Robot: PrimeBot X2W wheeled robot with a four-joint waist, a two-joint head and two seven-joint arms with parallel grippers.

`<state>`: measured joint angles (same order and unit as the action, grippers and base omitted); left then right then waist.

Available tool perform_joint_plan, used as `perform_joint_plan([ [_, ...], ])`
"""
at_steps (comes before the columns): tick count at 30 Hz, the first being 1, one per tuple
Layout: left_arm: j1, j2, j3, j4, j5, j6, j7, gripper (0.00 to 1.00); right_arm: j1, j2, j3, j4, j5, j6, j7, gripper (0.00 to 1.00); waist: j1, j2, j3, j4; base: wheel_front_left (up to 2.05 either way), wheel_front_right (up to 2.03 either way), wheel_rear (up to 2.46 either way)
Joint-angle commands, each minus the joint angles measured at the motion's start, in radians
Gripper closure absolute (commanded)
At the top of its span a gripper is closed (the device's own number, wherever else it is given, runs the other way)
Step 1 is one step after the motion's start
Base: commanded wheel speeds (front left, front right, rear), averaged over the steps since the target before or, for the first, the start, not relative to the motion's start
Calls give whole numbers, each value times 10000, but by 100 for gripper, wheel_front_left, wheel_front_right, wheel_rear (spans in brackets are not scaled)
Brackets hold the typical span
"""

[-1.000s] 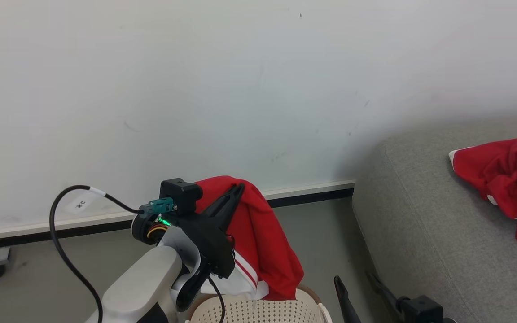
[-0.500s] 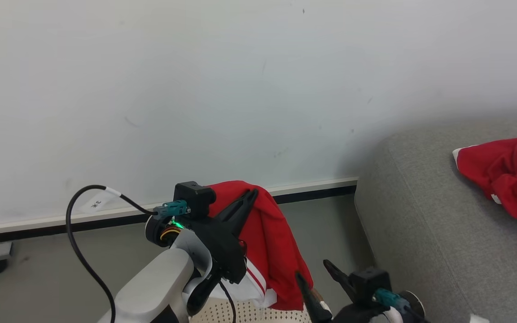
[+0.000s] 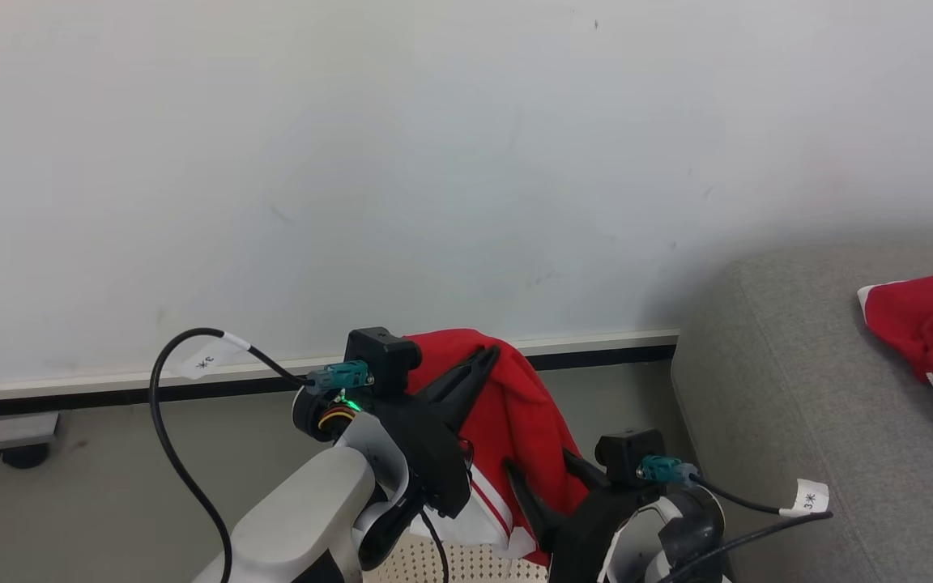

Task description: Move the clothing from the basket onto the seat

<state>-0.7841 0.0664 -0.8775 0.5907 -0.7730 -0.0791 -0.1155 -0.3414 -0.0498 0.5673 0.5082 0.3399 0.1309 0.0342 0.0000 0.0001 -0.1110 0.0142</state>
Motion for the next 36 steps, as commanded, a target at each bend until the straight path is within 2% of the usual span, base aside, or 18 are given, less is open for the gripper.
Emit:
perform_joint_plan([
  [1, -180, -12, -46, -47, -79, -49, -2, 100, -323, 11, 147, 275, 202, -3, -120, 0, 0, -1, -8, 94, 0, 0, 0],
  [11, -138, -65, -246, -113, -190, -45, 18, 100, -1405, 13, 967, 1915, 1313, -3, -667, 0, 0, -1, -60, 212, 0, 0, 0],
  [12, -138, -70, -257, -115, -210, -45, 13, 100, -1478, 16, 1021, 2047, 1403, -3, -739, 27, 0, -1, -73, 211, 0, 0, 0],
  [13, -133, -76, -267, -114, -223, -42, 6, 100, -1534, 16, 1101, 2148, 1508, -3, -802, 64, 0, -1, -89, 209, 0, 0, 0],
  [14, -133, -76, -267, -114, -223, -42, 6, 100, -1534, 16, 1101, 2148, 1508, -3, -802, 64, 0, -1, -89, 209, 0, 0, 0],
  [15, -119, -79, -280, -109, -235, -41, -4, 100, -1599, 15, 1174, 2249, 1603, -3, -859, 82, 0, -1, -107, 203, 0, 0, 0],
  [16, -101, -82, -289, -99, -242, -38, -16, 100, -1654, 17, 1251, 2294, 1704, -3, -977, 93, 0, -1, -125, 195, 0, 0, 0],
  [17, -78, -83, -304, -86, -247, -28, -25, 100, -1688, 17, 1331, 2367, 1782, -3, -1065, 100, 0, -1, -143, 187, 0, 0, 0],
  [21, 37, -66, -266, -38, -271, 77, -156, 100, -1867, 15, 1636, 2587, 2001, -3, -1307, 100, 0, -1, -206, 132, 0, 0, 0],
  [22, 50, -50, -247, -74, -230, 65, -258, 61, -1880, 17, 1680, 2631, 2042, -3, -1384, 100, 0, -1, -221, 107, 0, 0, 0],
  [23, 94, -32, -249, -78, -208, 58, -328, 9, -1873, 15, 1733, 2668, 2083, -3, -1455, 100, 0, -1, -237, 84, 0, 0, 0],
  [24, 177, -18, -226, -6, -259, 110, -316, 0, -1882, 15, 1779, 2713, 2076, -3, -1510, 100, 0, -1, -254, 62, 0, 0, 0],
  [29, 376, 207, -237, 163, -113, 201, -628, 0, -1873, 15, 1735, 2801, 1924, -3, -1912, 100, 0, -1, -332, -76, 0, 0, 0],
  [36, 988, 769, -110, 152, -42, 384, -1090, 0, -1510, 15, 1109, 2789, 1350, -3, -2184, 100, 0, -1, -412, -183, 0, 0, 0],
])
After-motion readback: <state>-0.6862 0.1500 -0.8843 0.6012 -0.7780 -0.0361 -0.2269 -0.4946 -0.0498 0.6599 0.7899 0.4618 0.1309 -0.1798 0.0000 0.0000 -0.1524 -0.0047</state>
